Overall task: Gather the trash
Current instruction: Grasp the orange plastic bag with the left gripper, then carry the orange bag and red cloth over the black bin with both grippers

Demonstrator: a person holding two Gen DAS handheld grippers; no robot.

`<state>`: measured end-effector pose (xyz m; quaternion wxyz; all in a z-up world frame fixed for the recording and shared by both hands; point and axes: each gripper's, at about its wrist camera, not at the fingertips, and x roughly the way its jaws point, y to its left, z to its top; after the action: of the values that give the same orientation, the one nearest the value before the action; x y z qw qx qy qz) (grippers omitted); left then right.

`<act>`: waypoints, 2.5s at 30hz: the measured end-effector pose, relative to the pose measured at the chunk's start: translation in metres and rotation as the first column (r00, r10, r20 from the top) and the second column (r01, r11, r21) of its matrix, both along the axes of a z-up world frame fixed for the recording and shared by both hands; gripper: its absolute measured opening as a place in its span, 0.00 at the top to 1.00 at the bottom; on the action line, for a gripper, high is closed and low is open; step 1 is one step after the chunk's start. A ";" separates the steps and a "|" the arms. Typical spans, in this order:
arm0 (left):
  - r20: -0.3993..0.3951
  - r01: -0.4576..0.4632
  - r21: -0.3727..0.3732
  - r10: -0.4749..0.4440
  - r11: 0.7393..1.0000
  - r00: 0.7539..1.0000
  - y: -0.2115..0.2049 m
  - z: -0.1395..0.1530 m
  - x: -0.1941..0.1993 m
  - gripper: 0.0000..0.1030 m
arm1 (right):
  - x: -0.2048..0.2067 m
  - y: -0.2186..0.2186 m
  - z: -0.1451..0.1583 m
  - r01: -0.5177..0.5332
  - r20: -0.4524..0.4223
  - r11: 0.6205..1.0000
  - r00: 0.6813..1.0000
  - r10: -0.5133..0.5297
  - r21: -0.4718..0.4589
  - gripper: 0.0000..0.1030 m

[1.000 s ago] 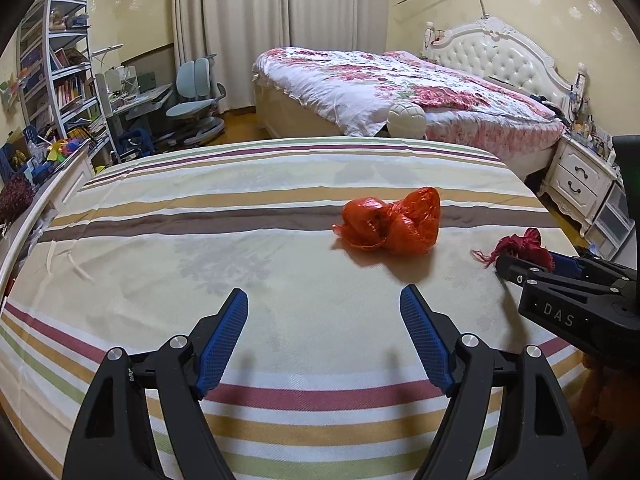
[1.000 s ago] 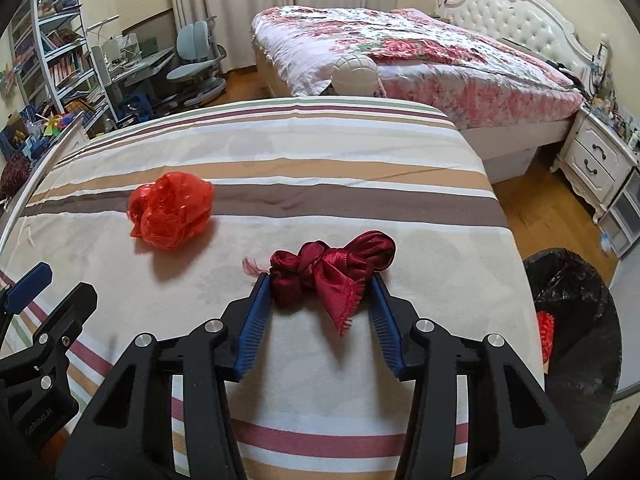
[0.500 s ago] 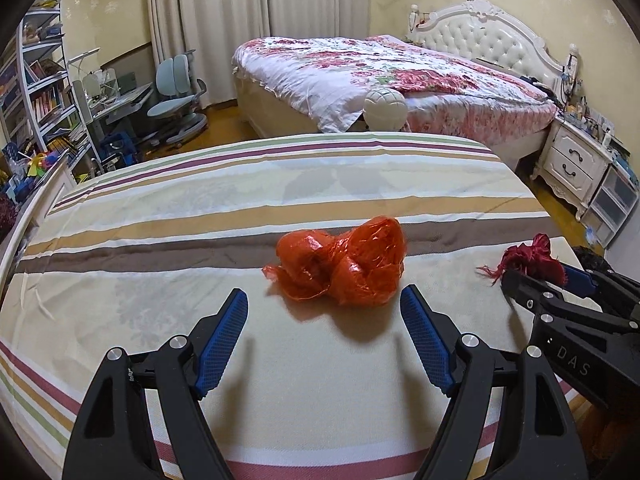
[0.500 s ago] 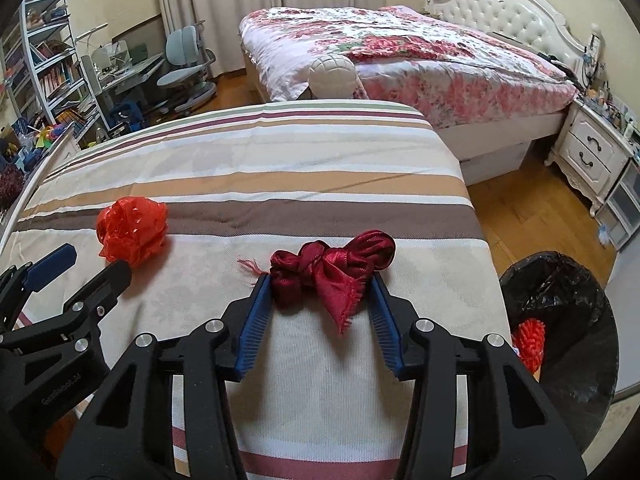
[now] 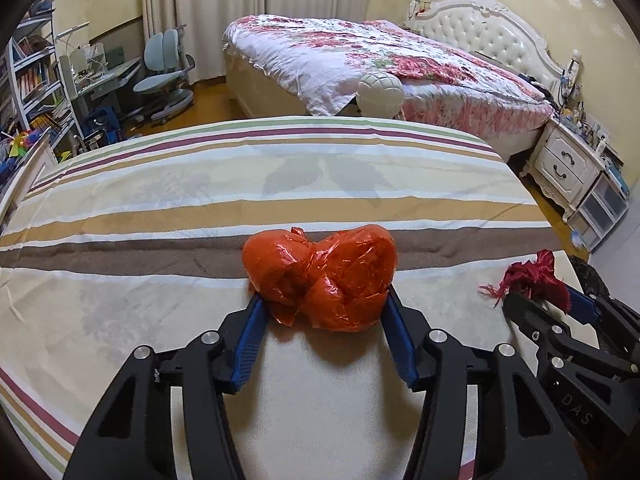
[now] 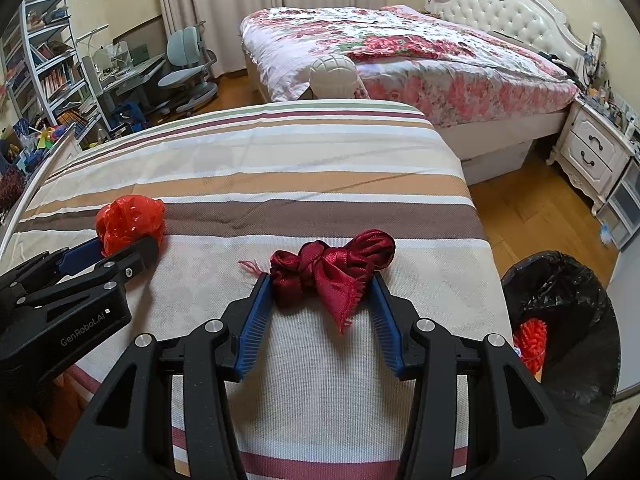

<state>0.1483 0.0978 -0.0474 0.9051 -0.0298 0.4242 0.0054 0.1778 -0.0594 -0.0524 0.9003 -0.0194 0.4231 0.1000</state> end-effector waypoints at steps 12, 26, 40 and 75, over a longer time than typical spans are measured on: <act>0.031 0.032 0.004 -0.032 0.999 0.999 -0.004 0.005 -0.018 0.68 | -0.011 0.003 0.000 0.000 0.007 1.000 1.000 0.000 -0.012 0.57; 0.079 0.021 0.000 -0.021 1.000 0.997 -0.006 0.014 -0.067 0.69 | -0.062 -0.002 0.003 -0.014 0.029 1.000 0.999 0.014 -0.007 0.57; 0.129 0.022 0.011 -0.023 1.000 0.991 -0.018 0.023 -0.099 0.69 | -0.106 -0.014 0.008 -0.005 0.051 1.000 0.999 0.004 0.013 0.57; 0.206 0.295 0.026 -0.294 0.955 0.933 -0.161 0.029 -0.098 0.68 | -0.138 -0.171 0.023 0.326 0.129 0.945 0.936 -0.327 0.035 0.57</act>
<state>0.0500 -0.0632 -0.0183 0.9349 0.0310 0.3270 -0.1343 0.0403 -0.2305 -0.0298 0.9308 0.0501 0.3588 -0.0495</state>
